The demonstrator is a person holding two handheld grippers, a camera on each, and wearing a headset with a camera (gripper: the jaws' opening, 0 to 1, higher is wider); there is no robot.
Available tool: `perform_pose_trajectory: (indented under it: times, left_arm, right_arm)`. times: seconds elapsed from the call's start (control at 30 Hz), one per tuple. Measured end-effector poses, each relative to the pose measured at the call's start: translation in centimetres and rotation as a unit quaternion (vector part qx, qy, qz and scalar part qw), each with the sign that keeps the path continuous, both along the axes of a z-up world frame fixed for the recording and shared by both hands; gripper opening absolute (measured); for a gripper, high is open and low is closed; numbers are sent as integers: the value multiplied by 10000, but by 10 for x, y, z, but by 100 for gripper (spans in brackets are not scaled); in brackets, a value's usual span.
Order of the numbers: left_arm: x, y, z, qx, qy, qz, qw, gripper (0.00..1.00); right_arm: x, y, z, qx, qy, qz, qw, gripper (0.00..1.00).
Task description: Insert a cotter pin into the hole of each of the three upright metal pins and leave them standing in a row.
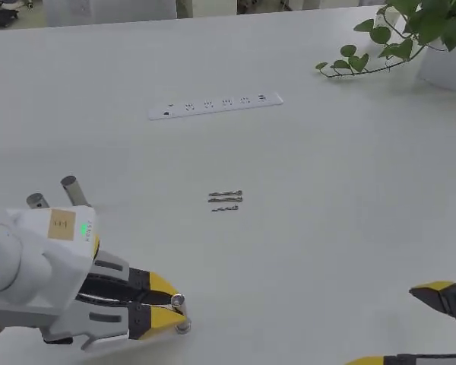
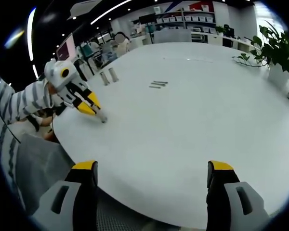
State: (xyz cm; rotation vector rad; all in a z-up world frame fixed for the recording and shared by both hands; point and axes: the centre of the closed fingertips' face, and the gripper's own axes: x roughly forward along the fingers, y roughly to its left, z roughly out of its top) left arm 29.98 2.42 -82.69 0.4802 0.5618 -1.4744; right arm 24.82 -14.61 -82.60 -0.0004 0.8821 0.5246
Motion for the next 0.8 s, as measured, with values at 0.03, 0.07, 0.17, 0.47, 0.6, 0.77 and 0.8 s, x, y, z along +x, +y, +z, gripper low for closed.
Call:
perform_pose_trajectory:
  times: [0.03,0.07,0.17,0.47,0.6,0.77,0.8]
  left_arm:
    - [0,0,0,3,-2,0,10000,7]
    - [0,0,0,2,-1,4,10000,7]
    - [-2,0,0,11,-7,8,10000,7]
    - [-3,0,0,22,60,121,9999,8]
    - [-4,1,-1,32,99,213,9997,8]
    - [-6,3,-4,71,225,355,9991,9]
    - [-6,4,-4,71,234,377,9990,9]
  right_arm:
    - [0,0,0,3,-3,3,10000,95]
    - [0,0,0,9,-7,5,10000,95]
    - [0,1,1,11,-17,9,10000,95]
    - [-1,1,1,11,-44,15,10000,95]
    - [-2,2,1,26,-51,11,10000,95]
    - [-2,2,2,42,-64,13,10000,95]
    - [-2,2,2,34,-74,21,10000,95]
